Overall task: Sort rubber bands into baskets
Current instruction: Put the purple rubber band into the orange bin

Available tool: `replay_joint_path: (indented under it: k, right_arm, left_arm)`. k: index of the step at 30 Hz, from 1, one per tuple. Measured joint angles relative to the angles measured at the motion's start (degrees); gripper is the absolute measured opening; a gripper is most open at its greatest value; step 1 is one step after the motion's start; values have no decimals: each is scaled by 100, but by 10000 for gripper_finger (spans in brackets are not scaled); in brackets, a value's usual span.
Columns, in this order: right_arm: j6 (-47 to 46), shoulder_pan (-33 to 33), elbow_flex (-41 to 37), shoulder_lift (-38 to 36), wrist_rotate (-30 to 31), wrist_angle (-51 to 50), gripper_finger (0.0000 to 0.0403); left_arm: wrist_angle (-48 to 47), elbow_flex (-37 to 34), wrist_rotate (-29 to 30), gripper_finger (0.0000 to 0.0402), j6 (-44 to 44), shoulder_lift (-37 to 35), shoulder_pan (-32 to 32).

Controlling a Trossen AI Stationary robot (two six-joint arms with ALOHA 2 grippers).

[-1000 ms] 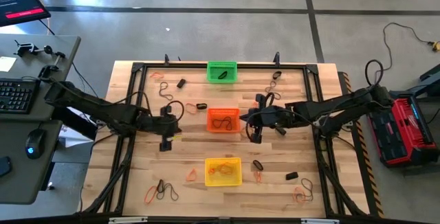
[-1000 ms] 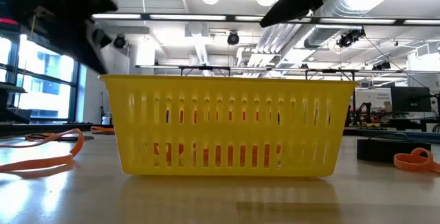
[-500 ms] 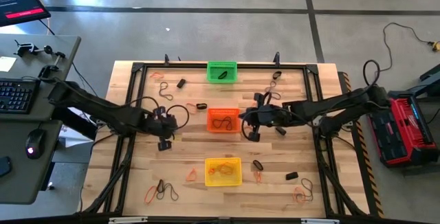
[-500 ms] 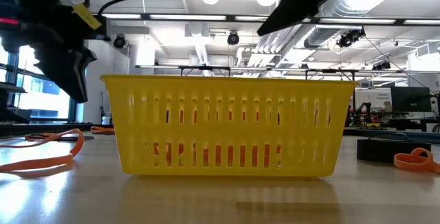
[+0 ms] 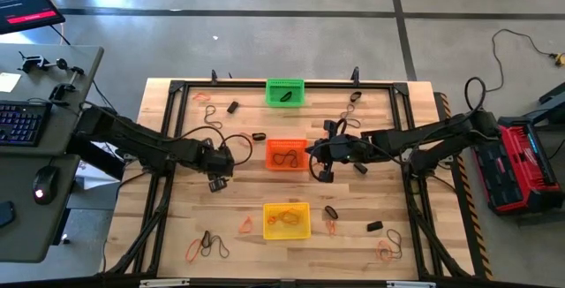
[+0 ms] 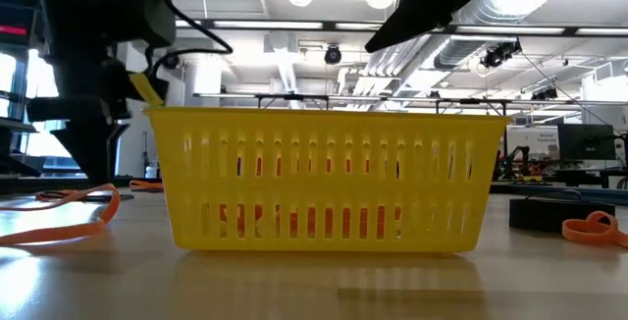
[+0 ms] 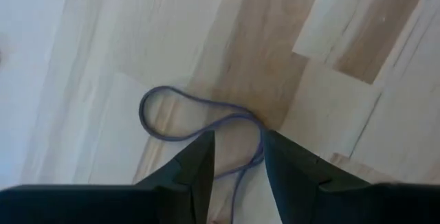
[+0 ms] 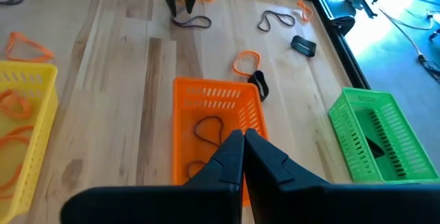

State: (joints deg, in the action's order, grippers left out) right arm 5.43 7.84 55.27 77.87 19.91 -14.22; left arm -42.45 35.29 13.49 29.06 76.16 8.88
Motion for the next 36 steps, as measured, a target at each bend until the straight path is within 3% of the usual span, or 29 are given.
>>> replay_joint_path:
  k: [18, 23, 30, 36]
  right_arm:
    - [90, 7, 0, 3, -53, -33, 0]
    - [88, 7, 0, 4, -101, -33, 0]
    - [63, 7, 0, 2, -101, -33, 0]
    - [-89, 7, 0, 4, -134, -253, 0]
  left_arm:
    - [475, 24, -123, 79, -269, 533, -408]
    - [475, 22, -154, 64, -401, 537, -432]
    - [457, 2, 15, 6, -778, 486, -433]
    - [390, 89, 161, 2, -928, 77, -441]
